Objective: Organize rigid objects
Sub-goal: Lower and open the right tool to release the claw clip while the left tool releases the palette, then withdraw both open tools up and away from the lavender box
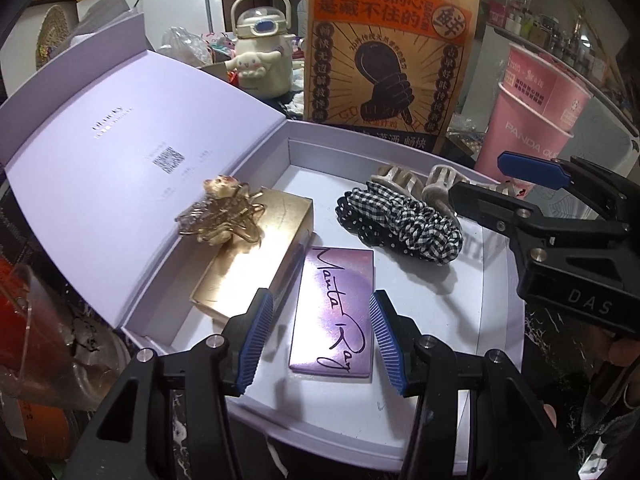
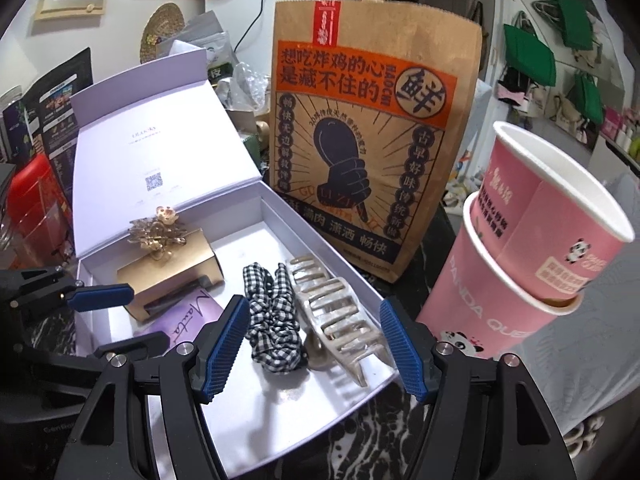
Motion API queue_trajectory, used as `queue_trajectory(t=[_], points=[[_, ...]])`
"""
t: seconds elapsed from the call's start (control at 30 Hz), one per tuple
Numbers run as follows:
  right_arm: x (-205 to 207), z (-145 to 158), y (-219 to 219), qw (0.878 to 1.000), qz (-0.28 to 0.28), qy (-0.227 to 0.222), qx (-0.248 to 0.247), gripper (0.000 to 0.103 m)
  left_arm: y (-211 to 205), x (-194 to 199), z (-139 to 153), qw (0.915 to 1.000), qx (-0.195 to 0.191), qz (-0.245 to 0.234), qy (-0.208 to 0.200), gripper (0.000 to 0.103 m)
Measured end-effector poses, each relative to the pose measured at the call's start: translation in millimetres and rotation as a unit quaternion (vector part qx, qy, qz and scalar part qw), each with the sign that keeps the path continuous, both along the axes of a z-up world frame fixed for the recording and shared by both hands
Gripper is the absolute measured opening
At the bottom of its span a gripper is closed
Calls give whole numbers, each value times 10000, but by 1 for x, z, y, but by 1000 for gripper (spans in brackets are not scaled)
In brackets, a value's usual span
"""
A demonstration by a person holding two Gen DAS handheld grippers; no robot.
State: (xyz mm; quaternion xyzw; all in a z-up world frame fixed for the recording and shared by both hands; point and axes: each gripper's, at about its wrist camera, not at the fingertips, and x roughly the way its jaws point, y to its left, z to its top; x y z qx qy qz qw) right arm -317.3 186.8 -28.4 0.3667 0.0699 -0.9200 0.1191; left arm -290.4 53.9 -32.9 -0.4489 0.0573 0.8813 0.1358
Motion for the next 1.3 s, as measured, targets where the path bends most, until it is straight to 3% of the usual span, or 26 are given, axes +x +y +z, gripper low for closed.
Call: queue_trajectory(t=[0.3, 0.33, 0.4, 0.47, 1.17, 1.23, 1.3], points=[[12, 19, -4, 9997, 28, 223, 7, 68, -8, 16, 22, 9996, 71, 67, 271, 51], [14, 22, -5, 9997, 28, 245, 9, 68, -9, 19, 25, 9995, 73, 74, 305, 54], [19, 27, -4, 9996, 26, 289, 4, 68, -13, 14, 29, 9992, 87, 86, 382, 72], [25, 32, -4, 9994, 23, 335, -2, 68, -15, 12, 36, 9986, 114, 109, 504, 82], [94, 79, 14, 9972, -164, 731, -30, 75, -16, 62, 95, 9940, 166, 106, 1080, 82], [102, 82, 17, 9970, -194, 749, -11, 77, -15, 68, 98, 9935, 181, 79, 1122, 83], [108, 85, 19, 9968, -218, 773, -12, 79, -13, 73, 100, 9931, 192, 43, 1153, 92]])
